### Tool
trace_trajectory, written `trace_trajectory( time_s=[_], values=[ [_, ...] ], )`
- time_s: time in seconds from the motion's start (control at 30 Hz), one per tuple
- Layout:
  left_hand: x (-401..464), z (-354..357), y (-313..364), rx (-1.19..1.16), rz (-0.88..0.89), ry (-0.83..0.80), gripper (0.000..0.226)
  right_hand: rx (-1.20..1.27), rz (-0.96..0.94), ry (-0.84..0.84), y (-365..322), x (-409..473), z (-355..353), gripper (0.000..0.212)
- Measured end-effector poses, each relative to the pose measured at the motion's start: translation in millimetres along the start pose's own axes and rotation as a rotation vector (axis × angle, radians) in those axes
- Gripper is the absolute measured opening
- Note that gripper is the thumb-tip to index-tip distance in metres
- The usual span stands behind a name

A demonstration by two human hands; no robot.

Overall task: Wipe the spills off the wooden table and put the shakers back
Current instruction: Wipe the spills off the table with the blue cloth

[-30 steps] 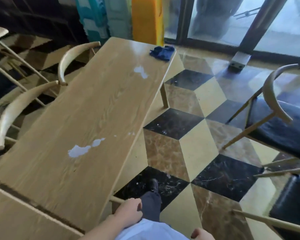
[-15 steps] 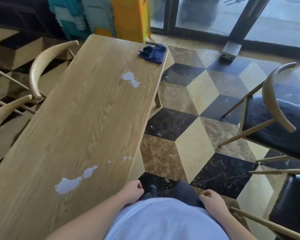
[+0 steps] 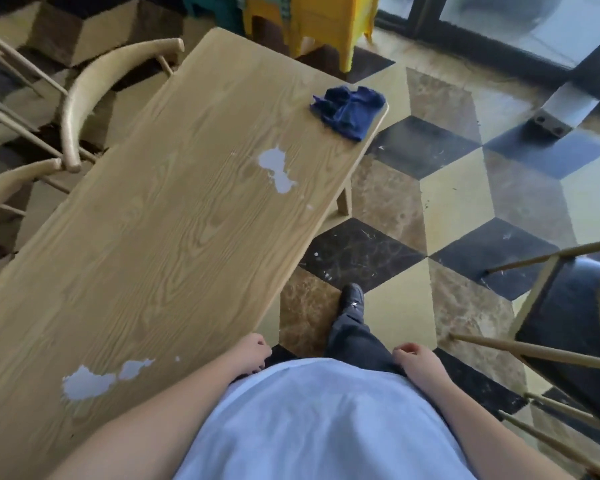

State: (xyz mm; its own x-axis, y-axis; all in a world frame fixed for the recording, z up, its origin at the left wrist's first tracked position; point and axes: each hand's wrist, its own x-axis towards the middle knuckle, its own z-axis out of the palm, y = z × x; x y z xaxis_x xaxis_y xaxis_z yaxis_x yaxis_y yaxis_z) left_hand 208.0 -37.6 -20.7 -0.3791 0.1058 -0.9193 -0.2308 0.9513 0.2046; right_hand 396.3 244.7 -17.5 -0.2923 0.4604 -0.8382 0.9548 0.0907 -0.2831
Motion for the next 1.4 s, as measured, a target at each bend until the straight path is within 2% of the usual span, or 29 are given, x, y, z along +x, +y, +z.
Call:
trace_trajectory(
  time_s=[0.13,0.3,0.43,0.57,0.67,0.73,0.8,0.87,0.93,1.0,1.13,1.27,1.4],
  values=[
    [5.4,-4.6,61.9,-0.119,-0.064,0.093,0.013,-0.100,0.097,-0.108,-31.0,50.3,-74.0,0.015],
    [12.1,-13.8,154.2,-0.293,0.015,0.077,0.015,-0.230,0.047,-0.066,-107.4,106.5,-155.1,0.018],
    [12.3,-20.5,185.9,-0.215,0.165,0.054,0.008,-0.168,-0.067,-0.042,-179.1,123.1,-161.0,0.015],
    [30.6,-52.5,177.1,-0.260,0.192,0.236,0.009,-0.323,-0.130,-0.114,-219.5,124.0,-140.8,0.018],
    [47.3,-81.1,156.6,-0.333,0.105,0.401,0.007,-0.355,-0.117,-0.150,-231.1,112.4,-118.3,0.016],
    [59.2,-93.2,142.6,-0.299,0.036,0.464,0.014,-0.414,-0.180,-0.153,-242.6,107.4,-107.5,0.014],
    [73.0,-97.5,128.8,-0.180,-0.066,0.549,0.034,-0.512,-0.295,-0.115,-261.2,108.7,-105.0,0.010],
    [79.1,-96.8,120.0,-0.095,-0.204,0.580,0.062,-0.520,-0.371,-0.086,-286.3,114.5,-109.3,0.023],
    [76.3,-92.1,120.8,-0.181,-0.299,0.540,0.080,-0.542,-0.442,-0.012,-312.7,125.3,-117.7,0.030],
    [67.2,-87.4,131.1,-0.283,-0.331,0.514,0.089,-0.620,-0.533,0.057,-336.5,142.4,-127.3,0.034],
    [56.2,-81.2,161.1,-0.429,-0.381,0.514,0.079,-0.771,-0.765,0.076,-385.4,175.2,-139.9,0.043],
    [76.3,-74.5,175.8,-0.535,-0.481,0.627,0.067,-0.933,-1.045,0.090,-430.0,212.2,-152.7,0.049],
    [98.0,-67.8,197.3,-0.555,-0.625,0.764,0.061,-1.073,-1.190,0.131,-461.4,263.2,-174.7,0.061]
  ],
)
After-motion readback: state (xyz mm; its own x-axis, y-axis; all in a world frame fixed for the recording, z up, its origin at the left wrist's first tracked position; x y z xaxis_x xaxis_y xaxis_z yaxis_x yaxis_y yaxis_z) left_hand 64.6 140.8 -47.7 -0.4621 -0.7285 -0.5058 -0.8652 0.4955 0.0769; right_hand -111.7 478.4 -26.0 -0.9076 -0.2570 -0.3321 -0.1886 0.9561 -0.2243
